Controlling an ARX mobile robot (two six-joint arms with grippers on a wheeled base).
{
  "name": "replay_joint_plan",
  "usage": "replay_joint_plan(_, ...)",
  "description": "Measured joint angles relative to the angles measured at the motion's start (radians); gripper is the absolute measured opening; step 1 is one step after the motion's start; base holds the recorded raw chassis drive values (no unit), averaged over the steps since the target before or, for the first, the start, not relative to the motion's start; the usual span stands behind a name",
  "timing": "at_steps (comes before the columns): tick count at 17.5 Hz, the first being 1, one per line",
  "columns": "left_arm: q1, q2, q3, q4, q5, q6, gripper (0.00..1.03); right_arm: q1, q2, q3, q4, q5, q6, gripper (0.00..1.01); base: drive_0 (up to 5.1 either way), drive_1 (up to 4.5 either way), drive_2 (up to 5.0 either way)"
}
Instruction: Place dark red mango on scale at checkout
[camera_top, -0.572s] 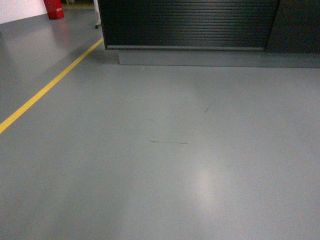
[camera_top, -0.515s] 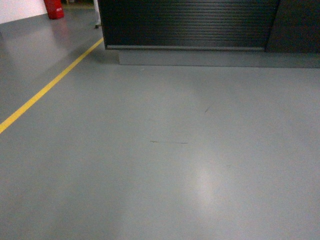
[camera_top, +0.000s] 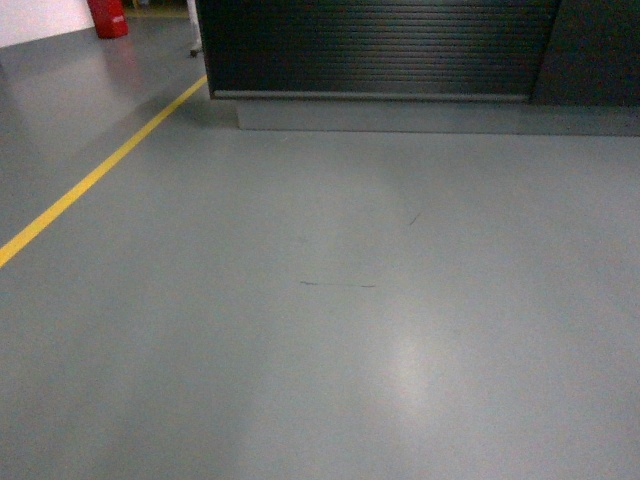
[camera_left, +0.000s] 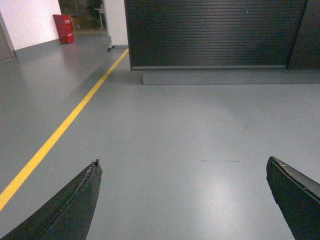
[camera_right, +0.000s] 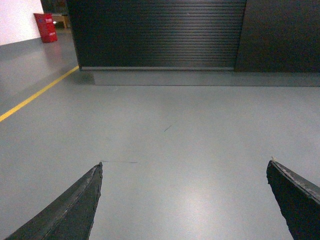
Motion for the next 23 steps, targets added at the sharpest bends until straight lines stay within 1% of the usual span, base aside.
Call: replay_joint_plan(23,0.000,0.000,0.000,-0.002,0.000,0.000,0.98,0.000,0.000,0.000,-0.001,0.000,0.000,0.98,0.0,0.00,0.0)
